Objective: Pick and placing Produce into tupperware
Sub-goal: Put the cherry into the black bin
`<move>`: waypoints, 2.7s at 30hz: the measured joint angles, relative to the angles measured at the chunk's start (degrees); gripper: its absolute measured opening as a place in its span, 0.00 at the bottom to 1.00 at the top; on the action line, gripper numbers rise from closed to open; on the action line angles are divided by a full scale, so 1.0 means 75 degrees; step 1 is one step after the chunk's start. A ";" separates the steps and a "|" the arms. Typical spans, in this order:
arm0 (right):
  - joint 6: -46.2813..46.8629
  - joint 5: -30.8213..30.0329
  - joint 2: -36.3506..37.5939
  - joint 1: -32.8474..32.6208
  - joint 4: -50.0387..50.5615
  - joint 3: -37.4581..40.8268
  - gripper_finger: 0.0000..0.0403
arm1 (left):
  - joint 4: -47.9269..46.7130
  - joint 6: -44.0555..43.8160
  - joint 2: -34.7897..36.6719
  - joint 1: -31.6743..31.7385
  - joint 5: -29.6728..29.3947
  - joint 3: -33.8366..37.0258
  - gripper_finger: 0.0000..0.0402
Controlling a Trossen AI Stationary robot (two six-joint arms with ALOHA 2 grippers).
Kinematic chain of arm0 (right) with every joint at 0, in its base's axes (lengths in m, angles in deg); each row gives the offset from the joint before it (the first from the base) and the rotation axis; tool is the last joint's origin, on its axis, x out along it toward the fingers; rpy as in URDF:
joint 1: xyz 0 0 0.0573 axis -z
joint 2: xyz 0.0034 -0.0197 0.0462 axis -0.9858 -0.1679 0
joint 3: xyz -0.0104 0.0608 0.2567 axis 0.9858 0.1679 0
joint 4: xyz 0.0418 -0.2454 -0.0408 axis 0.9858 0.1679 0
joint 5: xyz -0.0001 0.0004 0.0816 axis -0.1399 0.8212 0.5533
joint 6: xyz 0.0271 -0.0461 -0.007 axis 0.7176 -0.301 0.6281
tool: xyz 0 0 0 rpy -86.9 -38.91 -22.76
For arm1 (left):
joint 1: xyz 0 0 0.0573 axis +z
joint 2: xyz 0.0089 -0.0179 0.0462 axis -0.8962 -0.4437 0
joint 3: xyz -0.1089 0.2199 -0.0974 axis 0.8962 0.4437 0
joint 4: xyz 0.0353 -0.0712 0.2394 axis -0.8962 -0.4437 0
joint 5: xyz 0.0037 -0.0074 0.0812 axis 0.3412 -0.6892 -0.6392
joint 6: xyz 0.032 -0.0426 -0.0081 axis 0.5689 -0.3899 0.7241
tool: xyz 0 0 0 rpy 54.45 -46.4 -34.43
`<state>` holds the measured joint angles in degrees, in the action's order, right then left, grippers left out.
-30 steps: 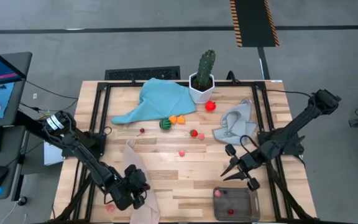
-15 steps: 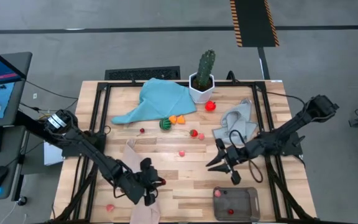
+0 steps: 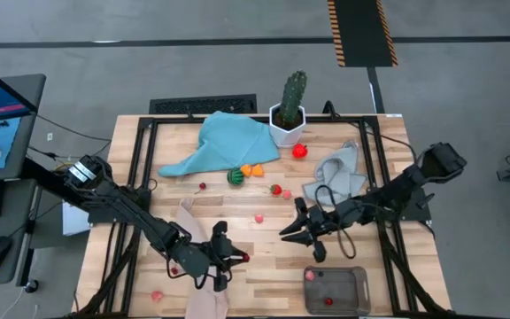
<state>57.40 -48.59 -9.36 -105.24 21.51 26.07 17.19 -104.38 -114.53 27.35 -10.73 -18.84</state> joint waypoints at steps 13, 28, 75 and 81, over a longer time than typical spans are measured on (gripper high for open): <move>0.0320 0.1270 -0.1353 0.0418 0.0081 -0.1372 0.34 | 0.0521 0.0590 0.0000 -0.0079 -0.0066 0.0000 0.13; 0.0525 0.1163 -0.1602 0.0498 0.0101 -0.1818 0.45 | 0.0683 0.0749 0.0000 0.0056 -0.0068 0.0003 0.13; 0.0656 0.1859 -0.2222 0.0577 0.0355 -0.2476 0.05 | 0.0713 0.0782 0.0000 0.0099 0.0079 0.0003 0.13; 0.0606 0.1833 -0.2221 0.0580 0.0352 -0.2476 0.04 | 0.0711 0.0736 0.0000 0.0102 0.0079 0.0003 0.13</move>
<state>61.95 -34.84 -26.01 -100.89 24.16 7.50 22.53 -98.86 -114.53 28.11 -10.14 -18.82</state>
